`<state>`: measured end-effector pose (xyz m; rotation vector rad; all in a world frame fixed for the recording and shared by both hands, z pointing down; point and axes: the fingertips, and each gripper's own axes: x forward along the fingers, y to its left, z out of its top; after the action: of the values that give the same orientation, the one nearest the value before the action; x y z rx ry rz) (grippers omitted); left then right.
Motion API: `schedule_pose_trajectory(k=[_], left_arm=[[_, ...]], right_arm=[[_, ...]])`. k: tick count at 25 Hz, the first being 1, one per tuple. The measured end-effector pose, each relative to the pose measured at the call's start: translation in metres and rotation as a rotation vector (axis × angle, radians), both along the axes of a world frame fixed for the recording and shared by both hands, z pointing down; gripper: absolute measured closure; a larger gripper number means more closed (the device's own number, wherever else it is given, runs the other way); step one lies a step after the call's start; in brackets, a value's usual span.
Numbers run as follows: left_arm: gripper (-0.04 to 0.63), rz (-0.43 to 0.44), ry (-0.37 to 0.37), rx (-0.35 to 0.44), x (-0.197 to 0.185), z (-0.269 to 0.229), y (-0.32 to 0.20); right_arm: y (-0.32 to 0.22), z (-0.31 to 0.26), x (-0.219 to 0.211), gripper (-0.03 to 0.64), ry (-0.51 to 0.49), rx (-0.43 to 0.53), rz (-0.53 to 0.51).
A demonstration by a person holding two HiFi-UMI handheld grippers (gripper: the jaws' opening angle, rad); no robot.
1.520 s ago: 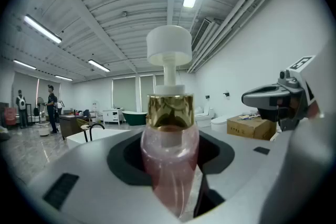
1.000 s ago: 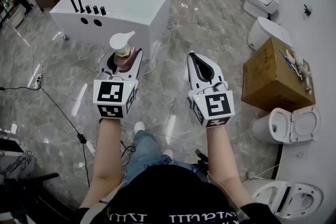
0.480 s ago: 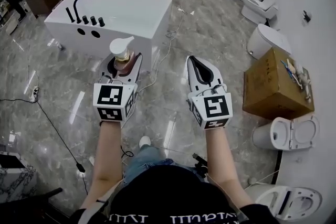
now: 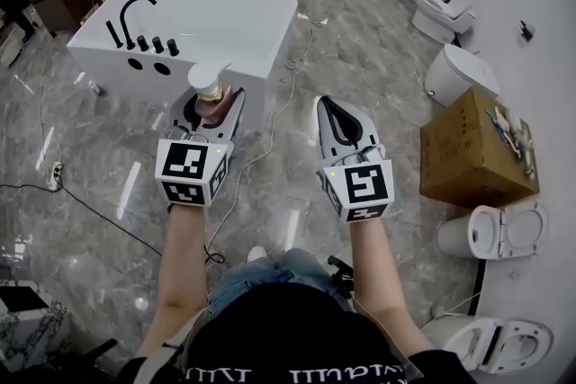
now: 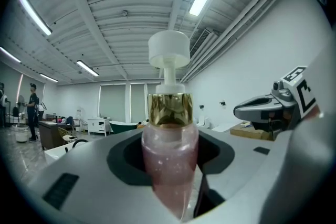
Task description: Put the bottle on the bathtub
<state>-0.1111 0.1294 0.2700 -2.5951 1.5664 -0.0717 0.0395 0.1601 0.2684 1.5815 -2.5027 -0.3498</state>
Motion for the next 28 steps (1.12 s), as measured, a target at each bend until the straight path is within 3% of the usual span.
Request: schedule_pose_trajectory(k=[6, 12, 17, 28], left_arm=[[0.382, 0.008, 0.007, -0.012, -0.011, 0.004, -0.026], [0.382, -0.005, 0.063, -0.022, -0.022, 0.005, -0.058], [0.382, -0.018, 0.054, -0.017, -0.025, 0.010, -0.094], [0.382, -0.040, 0.044, -0.030, -0.014, 0.008, -0.219]], right_arm=[[-0.028, 0.004, -0.012, 0.601, -0.007, -0.018, 0.012], [-0.063, 0.006, -0.019, 0.601, 0.008, -0.011, -0.011], [-0.106, 0.009, -0.020, 0.601, -0.007, -0.008, -0.018], [-0.234, 0.012, -0.012, 0.601, -0.026, -0.037, -0.044]])
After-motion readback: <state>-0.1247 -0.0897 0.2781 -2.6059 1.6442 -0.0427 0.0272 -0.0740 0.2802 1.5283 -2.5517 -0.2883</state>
